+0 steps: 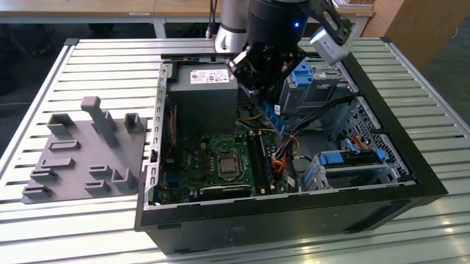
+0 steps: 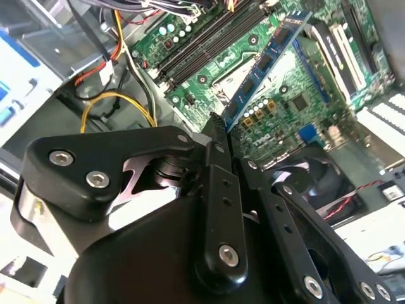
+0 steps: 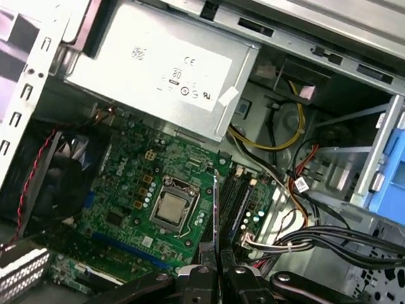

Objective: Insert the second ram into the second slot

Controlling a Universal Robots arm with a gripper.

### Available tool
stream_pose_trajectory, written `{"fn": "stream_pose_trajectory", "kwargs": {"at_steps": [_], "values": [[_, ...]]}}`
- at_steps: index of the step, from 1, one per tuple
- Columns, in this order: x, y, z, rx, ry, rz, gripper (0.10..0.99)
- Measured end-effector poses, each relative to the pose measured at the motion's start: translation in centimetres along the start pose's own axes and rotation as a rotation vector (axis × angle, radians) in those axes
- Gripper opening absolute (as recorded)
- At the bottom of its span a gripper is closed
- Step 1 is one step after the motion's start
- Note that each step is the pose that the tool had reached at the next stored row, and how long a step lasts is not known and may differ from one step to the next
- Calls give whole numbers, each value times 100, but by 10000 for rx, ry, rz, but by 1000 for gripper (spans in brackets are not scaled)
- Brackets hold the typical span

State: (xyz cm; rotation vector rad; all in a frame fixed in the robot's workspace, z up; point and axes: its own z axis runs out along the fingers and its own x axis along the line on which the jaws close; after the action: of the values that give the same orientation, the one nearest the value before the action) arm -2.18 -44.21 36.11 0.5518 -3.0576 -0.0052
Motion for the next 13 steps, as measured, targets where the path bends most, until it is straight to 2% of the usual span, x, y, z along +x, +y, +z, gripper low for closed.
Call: {"fn": "stream_pose_trajectory", "kwargs": {"at_steps": [13], "values": [[-3,-1,72,-79,-22,2362,137]]}}
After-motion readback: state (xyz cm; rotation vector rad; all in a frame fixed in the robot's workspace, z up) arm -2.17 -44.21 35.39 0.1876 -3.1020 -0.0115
